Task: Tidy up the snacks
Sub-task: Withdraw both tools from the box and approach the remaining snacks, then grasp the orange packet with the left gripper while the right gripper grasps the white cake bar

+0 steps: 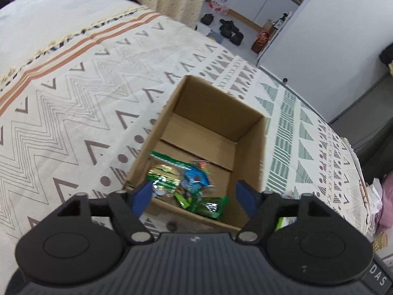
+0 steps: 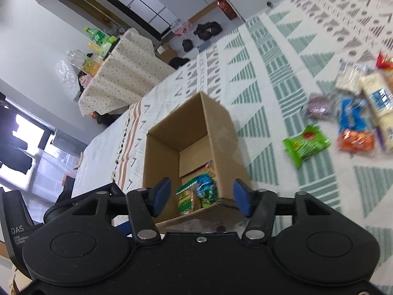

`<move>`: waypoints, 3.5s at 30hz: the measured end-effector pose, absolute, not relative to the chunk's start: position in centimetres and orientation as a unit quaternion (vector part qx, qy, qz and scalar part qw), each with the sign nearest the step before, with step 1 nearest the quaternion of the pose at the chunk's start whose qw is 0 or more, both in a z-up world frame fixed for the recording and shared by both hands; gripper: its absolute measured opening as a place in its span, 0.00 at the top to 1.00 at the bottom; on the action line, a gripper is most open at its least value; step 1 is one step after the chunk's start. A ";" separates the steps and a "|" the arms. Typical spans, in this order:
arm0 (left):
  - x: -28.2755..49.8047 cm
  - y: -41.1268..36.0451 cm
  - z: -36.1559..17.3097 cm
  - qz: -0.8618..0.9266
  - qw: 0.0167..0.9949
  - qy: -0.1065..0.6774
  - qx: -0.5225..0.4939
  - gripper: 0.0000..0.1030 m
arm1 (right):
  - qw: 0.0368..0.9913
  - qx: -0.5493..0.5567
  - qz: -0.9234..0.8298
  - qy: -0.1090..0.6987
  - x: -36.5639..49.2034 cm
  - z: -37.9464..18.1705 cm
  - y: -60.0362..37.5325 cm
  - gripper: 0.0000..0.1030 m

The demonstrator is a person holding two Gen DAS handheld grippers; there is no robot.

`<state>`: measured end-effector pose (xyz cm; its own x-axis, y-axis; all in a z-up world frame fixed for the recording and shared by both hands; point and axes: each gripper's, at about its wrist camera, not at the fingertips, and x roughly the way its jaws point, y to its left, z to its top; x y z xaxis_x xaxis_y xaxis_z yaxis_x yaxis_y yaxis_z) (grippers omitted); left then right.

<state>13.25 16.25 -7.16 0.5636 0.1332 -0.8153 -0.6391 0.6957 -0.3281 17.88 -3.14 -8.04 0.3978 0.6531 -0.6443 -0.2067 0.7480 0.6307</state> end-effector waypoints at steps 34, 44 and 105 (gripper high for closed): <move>15.8 1.7 -4.3 0.122 0.881 0.385 -0.245 0.00 | 0.874 0.243 0.155 0.392 17.6 -7.5 -22.7 0.00; 17.9 -0.9 -6.5 0.111 0.875 0.400 -0.248 0.03 | 0.863 0.262 0.147 0.406 17.9 -10.3 -24.6 0.01; 22.9 0.3 -14.1 0.104 0.833 0.457 -0.295 0.76 | 0.821 0.236 0.157 0.495 23.0 -17.9 -20.0 0.73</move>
<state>22.93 0.29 -14.09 0.5610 -0.0957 -0.8223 -0.4426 0.8047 -0.3957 22.95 -19.99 -17.93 0.4604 0.4924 -0.7386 -0.0247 0.8388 0.5438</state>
